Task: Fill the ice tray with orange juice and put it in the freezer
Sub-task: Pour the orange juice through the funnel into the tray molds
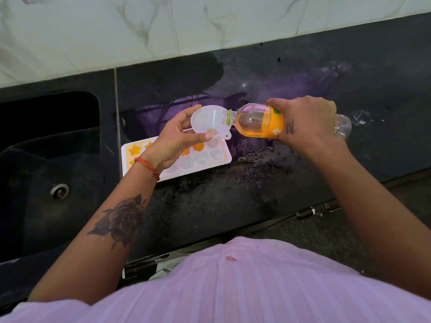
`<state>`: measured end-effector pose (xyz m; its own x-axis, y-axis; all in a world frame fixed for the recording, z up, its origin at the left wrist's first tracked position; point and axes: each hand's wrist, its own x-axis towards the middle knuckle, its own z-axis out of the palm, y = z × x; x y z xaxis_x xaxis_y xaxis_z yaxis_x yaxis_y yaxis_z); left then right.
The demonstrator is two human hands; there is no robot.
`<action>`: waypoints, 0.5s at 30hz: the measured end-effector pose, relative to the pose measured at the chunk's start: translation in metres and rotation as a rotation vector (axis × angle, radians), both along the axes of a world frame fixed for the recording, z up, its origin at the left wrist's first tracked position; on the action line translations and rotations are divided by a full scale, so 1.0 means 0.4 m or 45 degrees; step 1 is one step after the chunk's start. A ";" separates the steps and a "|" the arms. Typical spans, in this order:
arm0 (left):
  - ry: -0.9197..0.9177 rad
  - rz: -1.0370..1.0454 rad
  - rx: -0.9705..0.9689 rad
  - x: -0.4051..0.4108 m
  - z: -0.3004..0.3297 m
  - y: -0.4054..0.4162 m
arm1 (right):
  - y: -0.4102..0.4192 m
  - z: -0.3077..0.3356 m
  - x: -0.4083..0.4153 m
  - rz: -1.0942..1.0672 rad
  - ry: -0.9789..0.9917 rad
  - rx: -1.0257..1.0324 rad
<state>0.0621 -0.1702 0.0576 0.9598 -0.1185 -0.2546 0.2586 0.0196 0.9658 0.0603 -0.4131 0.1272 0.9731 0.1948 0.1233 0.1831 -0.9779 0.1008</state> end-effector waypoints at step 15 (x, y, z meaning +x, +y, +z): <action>-0.005 -0.029 -0.017 0.009 -0.006 0.006 | 0.006 0.014 0.004 0.024 -0.032 -0.033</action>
